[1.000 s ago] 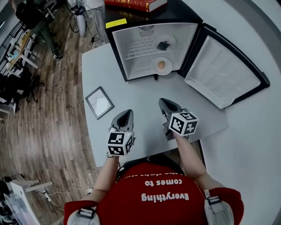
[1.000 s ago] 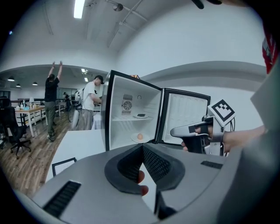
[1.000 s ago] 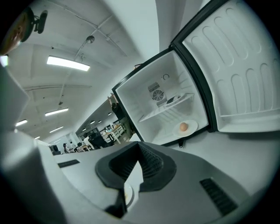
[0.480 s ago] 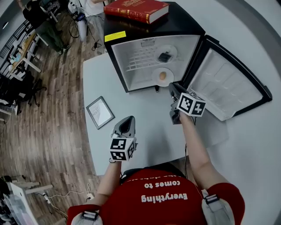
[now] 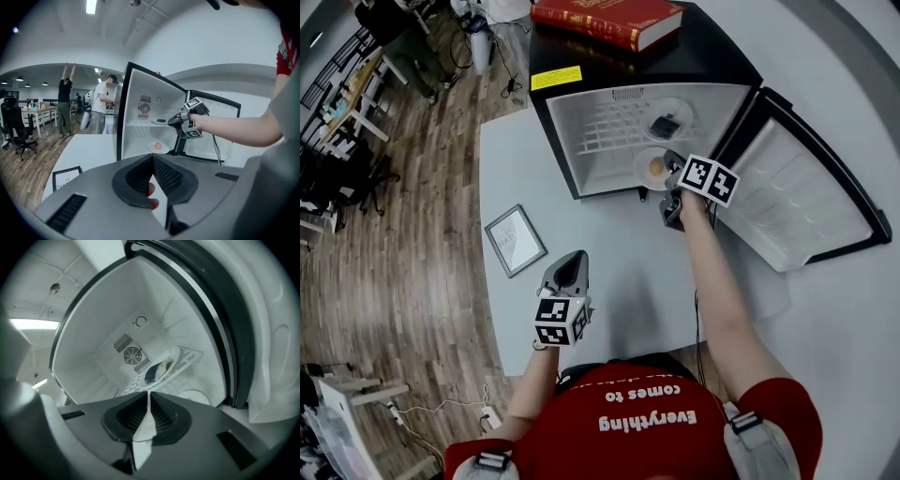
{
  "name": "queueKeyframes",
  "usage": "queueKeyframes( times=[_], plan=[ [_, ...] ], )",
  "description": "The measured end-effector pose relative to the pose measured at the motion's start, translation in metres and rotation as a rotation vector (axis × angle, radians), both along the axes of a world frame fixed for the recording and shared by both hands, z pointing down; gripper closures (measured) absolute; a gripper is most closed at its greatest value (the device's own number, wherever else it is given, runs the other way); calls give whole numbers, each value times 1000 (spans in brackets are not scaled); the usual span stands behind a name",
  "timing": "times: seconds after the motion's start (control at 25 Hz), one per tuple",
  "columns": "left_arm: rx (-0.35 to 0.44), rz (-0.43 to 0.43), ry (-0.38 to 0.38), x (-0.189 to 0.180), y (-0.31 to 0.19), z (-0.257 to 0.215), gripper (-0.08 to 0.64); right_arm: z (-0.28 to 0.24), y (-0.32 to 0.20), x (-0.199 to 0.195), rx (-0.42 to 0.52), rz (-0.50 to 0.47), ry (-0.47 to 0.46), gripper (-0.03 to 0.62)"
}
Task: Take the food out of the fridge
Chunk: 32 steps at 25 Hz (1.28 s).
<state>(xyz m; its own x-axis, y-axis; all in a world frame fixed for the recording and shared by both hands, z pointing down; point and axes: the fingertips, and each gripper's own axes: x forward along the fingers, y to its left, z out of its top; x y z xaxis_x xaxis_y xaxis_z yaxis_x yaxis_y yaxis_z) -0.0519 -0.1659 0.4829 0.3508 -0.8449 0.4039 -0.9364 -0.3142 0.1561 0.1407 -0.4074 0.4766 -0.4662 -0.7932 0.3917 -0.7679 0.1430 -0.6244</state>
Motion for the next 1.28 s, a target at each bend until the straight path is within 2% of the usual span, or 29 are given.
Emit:
queueKeyframes(
  times=[0.12, 0.28, 0.44, 0.64, 0.88, 1.12, 1.28],
  plan=[
    [-14, 6, 18, 3, -6, 4, 554, 12, -13, -3, -64, 54, -118, 577],
    [1, 44, 52, 21, -21, -2, 554, 16, -25, -4, -93, 111, -275, 577],
    [42, 91, 59, 45, -45, -13, 554, 16, -33, -5, -111, 141, -379, 575],
    [45, 118, 68, 71, -82, -14, 554, 17, -42, -8, -159, 152, -529, 558],
    [19, 157, 78, 99, -105, -7, 554, 21, -49, -12, -201, 194, -647, 540],
    [-25, 207, 73, 116, -94, 8, 554, 21, -54, -14, -187, 245, -702, 553],
    [-46, 212, 75, 113, -84, 16, 554, 19, -36, -13, -198, 229, -753, 565]
  ],
)
